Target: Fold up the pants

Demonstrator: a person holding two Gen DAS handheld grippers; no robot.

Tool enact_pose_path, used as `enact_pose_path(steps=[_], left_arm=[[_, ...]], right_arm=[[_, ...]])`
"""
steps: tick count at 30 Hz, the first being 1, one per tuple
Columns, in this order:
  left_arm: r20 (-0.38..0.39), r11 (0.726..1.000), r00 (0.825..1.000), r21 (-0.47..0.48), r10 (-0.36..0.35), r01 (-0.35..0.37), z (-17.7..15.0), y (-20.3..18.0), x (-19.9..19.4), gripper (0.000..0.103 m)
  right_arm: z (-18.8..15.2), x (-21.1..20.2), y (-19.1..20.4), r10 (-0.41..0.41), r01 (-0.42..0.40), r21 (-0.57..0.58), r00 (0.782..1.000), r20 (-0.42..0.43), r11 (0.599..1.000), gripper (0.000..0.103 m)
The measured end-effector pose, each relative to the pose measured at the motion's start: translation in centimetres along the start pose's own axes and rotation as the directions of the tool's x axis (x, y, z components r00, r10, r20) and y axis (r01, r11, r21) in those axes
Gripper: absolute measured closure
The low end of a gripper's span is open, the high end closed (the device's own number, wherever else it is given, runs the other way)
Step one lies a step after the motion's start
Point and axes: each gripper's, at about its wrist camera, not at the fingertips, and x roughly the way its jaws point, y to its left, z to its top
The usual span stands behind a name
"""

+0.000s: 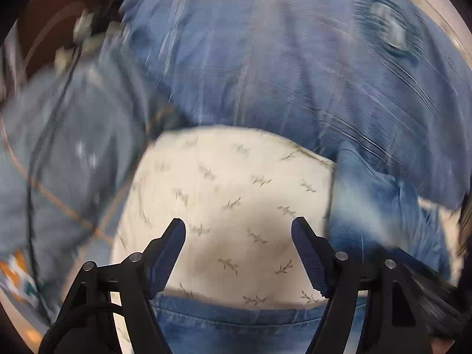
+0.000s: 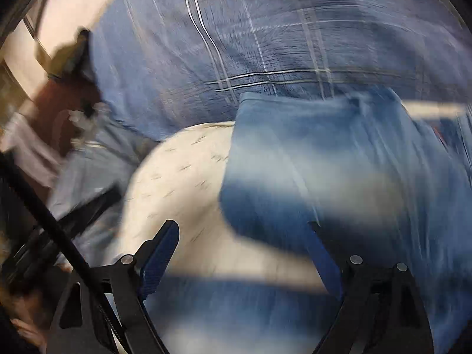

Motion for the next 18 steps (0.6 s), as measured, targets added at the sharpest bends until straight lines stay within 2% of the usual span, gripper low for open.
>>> enact_pose_path(steps=[1, 4, 5, 6, 7, 8, 9, 11, 12, 13, 14, 15, 16, 17, 18], left_arm=[[-0.012, 0.999, 1.0, -0.032, -0.015, 0.014, 0.4, 0.7, 0.4, 0.03], [-0.014, 0.994, 1.0, -0.109, -0.028, 0.026, 1.6, 2.4, 1.1, 0.029], [-0.019, 0.994, 0.999, -0.108, -0.032, 0.029, 1.8, 2.5, 1.3, 0.029], [-0.026, 0.994, 0.999, -0.107, -0.036, 0.033, 1.9, 2.6, 1.3, 0.029], [-0.032, 0.994, 0.999, -0.106, -0.041, 0.038, 1.9, 2.4, 1.3, 0.029], [-0.035, 0.993, 0.998, -0.108, -0.05, 0.046, 1.9, 2.3, 1.2, 0.029], [-0.036, 0.993, 0.998, -0.108, -0.058, 0.053, 1.9, 2.4, 1.3, 0.029], [-0.028, 0.992, 0.997, -0.106, -0.077, 0.074, 1.7, 2.6, 0.5, 0.029], [-0.022, 0.99, 0.995, -0.106, -0.096, 0.093, 1.6, 2.5, -0.1, 0.029], [-0.015, 0.987, 0.993, -0.106, -0.119, 0.117, 1.2, 2.4, -0.8, 0.029], [-0.013, 0.983, 0.987, -0.101, -0.158, 0.156, 0.9, 2.1, -0.9, 0.029], [-0.015, 0.978, 0.982, -0.093, -0.188, 0.186, 0.8, 1.8, -0.8, 0.028], [-0.019, 0.974, 0.977, -0.086, -0.211, 0.209, 0.5, 1.5, -0.7, 0.028], [-0.023, 0.97, 0.972, -0.075, -0.232, 0.23, 0.3, 1.0, -0.5, 0.028], [-0.029, 0.968, 0.969, -0.058, -0.244, 0.242, 0.0, 0.5, -0.4, 0.028]], right_arm=[[0.6, 1.3, 0.3, -0.022, 0.022, 0.0, 1.0, -0.01, 1.0, 0.02], [2.1, 5.5, 1.4, -0.092, 0.092, 0.003, 0.995, -0.041, 0.996, 0.02], [2.3, 6.6, 2.1, -0.146, 0.144, -0.029, 0.988, -0.046, 0.989, 0.022], [2.2, 7.8, 3.0, -0.237, 0.233, -0.093, 0.971, -0.037, 0.968, 0.029], [2.2, 8.7, 3.6, -0.309, 0.302, -0.145, 0.95, -0.031, 0.942, 0.07], [2.0, 9.5, 4.2, -0.366, 0.35, -0.21, 0.93, -0.039, 0.913, 0.09], [1.9, 9.5, 4.3, -0.366, 0.348, -0.221, 0.93, -0.044, 0.911, 0.091], [2.1, 7.4, 3.9, -0.305, 0.295, -0.168, 0.952, -0.035, 0.941, 0.094], [2.3, 4.8, 3.5, -0.228, 0.226, -0.125, 0.974, -0.001, 0.966, 0.094], [2.4, 3.1, 3.1, -0.165, 0.167, -0.094, 0.986, 0.023, 0.981, 0.094], [2.6, 0.8, 2.0, -0.055, 0.058, -0.04, 0.997, 0.056, 0.998, 0.094], [2.6, -2.2, -0.2, 0.105, -0.11, 0.044, 0.988, 0.114, 0.993, 0.094], [2.4, -4.1, -2.2, 0.19, -0.207, 0.095, 0.968, 0.165, 0.974, 0.094], [2.1, -6.0, -4.6, 0.233, -0.267, 0.141, 0.948, 0.218, 0.953, 0.094], [1.9, -6.9, -6.2, 0.21, -0.253, 0.172, 0.949, 0.237, 0.952, 0.094]])
